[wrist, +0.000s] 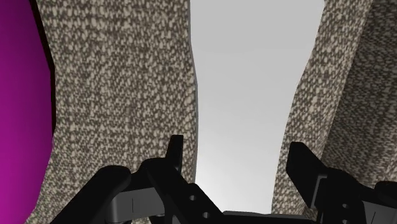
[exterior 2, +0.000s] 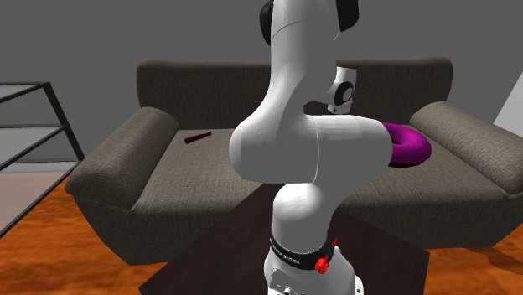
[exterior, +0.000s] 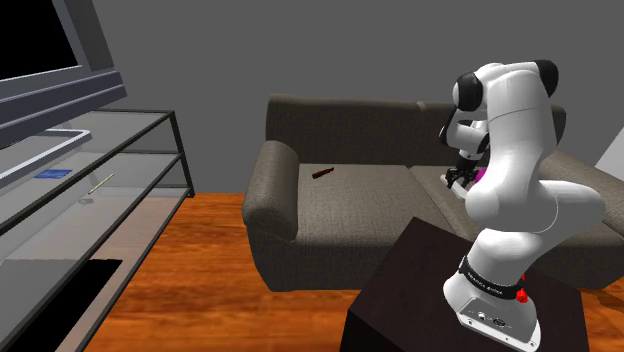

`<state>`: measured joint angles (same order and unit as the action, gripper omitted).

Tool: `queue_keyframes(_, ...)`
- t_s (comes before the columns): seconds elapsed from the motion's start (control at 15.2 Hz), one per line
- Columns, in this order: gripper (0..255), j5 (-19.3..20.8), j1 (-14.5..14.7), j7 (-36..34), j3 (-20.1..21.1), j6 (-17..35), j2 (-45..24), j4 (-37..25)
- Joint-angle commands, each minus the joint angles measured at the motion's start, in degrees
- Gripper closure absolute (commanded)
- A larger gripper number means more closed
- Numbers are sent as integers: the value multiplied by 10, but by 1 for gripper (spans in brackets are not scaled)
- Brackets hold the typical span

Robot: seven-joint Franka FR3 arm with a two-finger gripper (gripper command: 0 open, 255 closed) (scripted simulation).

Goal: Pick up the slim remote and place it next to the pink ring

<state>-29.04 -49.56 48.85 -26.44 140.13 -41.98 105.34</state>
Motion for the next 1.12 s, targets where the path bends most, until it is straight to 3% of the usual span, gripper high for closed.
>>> queue_keyframes(0.0,255,-4,-3,3,4,5,-7,-2)
queue_keyframes(0.46,255,-4,-3,3,4,5,-7,-2)
queue_keyframes(0.53,0,-4,-3,3,4,5,-7,-2)
queue_keyframes(0.86,0,-4,-3,3,3,5,-7,-2)
queue_keyframes(1.06,0,20,13,-11,-20,-28,37,9)
